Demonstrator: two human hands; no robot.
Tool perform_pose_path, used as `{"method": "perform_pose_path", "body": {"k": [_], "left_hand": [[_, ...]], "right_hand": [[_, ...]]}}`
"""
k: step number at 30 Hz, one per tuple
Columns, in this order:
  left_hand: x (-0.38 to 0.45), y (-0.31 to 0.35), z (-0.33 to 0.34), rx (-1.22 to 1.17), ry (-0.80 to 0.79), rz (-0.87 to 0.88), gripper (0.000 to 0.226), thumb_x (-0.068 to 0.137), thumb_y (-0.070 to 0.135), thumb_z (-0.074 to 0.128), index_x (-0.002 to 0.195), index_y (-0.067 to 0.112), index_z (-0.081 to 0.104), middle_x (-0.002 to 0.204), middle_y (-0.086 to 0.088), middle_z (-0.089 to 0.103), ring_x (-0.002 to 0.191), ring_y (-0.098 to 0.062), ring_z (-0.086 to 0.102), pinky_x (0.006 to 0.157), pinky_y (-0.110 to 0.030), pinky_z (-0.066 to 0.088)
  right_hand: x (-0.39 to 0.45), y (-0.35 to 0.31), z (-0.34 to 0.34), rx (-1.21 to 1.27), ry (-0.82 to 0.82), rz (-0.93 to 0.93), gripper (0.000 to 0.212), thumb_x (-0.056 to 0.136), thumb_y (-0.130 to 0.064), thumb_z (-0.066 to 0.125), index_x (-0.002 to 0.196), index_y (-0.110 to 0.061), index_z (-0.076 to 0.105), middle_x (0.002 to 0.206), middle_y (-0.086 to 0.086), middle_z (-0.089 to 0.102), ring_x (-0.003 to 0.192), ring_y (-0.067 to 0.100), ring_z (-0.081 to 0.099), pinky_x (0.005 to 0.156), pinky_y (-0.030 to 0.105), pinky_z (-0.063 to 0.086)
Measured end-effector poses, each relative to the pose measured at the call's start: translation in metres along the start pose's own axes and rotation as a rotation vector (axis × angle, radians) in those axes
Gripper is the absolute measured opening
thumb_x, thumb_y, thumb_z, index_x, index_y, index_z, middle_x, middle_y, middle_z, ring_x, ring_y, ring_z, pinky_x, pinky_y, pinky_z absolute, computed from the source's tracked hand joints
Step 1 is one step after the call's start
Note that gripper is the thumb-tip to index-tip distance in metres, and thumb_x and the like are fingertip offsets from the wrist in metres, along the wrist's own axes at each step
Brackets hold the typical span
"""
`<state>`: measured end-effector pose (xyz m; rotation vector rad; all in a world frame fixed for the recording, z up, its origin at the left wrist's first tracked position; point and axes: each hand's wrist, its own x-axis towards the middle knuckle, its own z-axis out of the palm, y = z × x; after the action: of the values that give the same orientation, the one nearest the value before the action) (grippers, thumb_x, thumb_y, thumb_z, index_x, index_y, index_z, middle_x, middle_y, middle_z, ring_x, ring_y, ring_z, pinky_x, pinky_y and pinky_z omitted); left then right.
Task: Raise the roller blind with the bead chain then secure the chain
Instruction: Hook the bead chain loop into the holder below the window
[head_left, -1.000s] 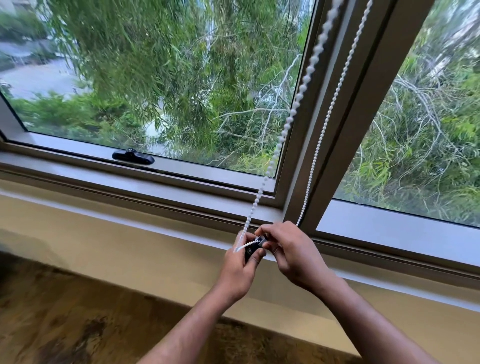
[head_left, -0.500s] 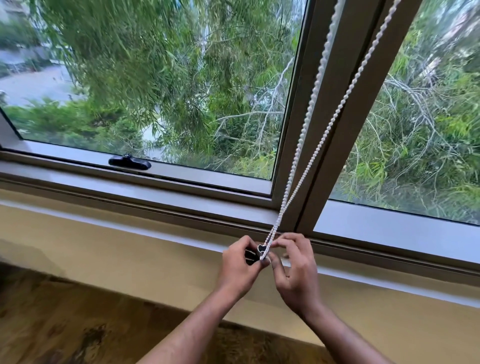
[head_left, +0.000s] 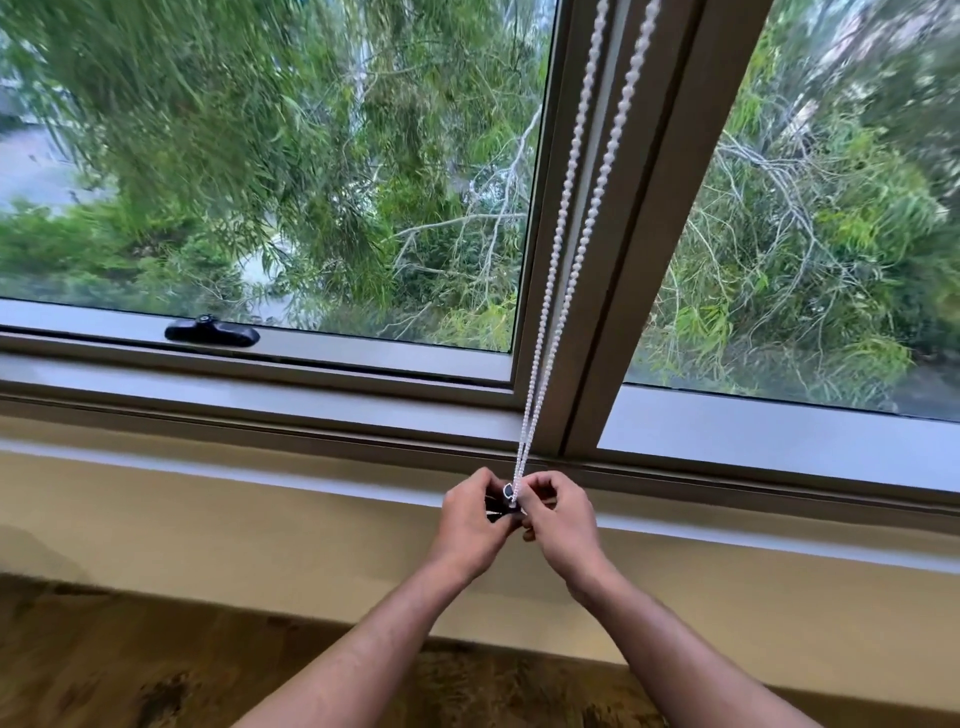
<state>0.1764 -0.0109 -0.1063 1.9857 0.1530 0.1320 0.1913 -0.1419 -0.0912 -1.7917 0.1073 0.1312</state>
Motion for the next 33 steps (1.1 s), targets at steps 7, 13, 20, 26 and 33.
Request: {"method": "perform_pose_path", "body": {"k": [7,13,20,26,33], "left_hand": [[0.007,0.000,0.005,-0.256,-0.208,-0.117,0.019,0.093,0.013,0.064,0.112,0.012,0.065,0.108,-0.003,0.074,0.095,-0.011,0.069,0.090,-0.027,0.054],[0.024,0.018,0.022,-0.292,-0.211,-0.273,0.031,0.104,0.029,0.049,0.110,0.007,0.071,0.107,-0.018,0.076,0.100,-0.032,0.071,0.099,-0.049,0.054],[0.031,0.024,0.031,-0.187,-0.220,-0.274,0.035,0.104,0.029,0.048,0.101,0.009,0.076,0.075,-0.002,0.066,0.063,-0.012,0.050,0.070,-0.030,0.040],[0.029,0.028,0.035,-0.196,-0.226,-0.227,0.032,0.104,0.028,0.047,0.086,0.018,0.072,0.062,0.009,0.059,0.049,0.000,0.046,0.054,-0.024,0.037],[0.031,0.034,0.031,-0.190,-0.238,-0.226,0.033,0.105,0.024,0.046,0.095,0.008,0.072,0.074,0.000,0.064,0.057,-0.007,0.048,0.055,-0.024,0.037]], "right_hand": [[0.010,0.005,-0.012,0.071,0.064,0.009,0.007,0.100,-0.014,0.064,0.096,-0.010,0.067,0.078,0.008,0.069,0.060,0.014,0.061,0.060,0.031,0.057],[0.014,0.011,-0.016,0.091,0.087,-0.013,0.008,0.100,-0.018,0.066,0.098,-0.011,0.070,0.088,0.012,0.074,0.075,0.020,0.069,0.069,0.036,0.060],[0.015,0.020,-0.020,0.070,0.170,-0.032,0.008,0.099,-0.029,0.068,0.094,-0.025,0.072,0.083,-0.003,0.076,0.066,0.000,0.066,0.071,0.032,0.055],[0.018,0.023,-0.024,0.094,0.167,-0.025,0.009,0.099,-0.029,0.068,0.098,-0.022,0.073,0.091,0.003,0.079,0.082,0.016,0.073,0.087,0.046,0.061],[0.020,0.022,-0.024,0.137,0.148,0.024,0.012,0.099,-0.029,0.067,0.101,-0.019,0.073,0.095,0.008,0.079,0.087,0.023,0.073,0.092,0.052,0.059]]}}
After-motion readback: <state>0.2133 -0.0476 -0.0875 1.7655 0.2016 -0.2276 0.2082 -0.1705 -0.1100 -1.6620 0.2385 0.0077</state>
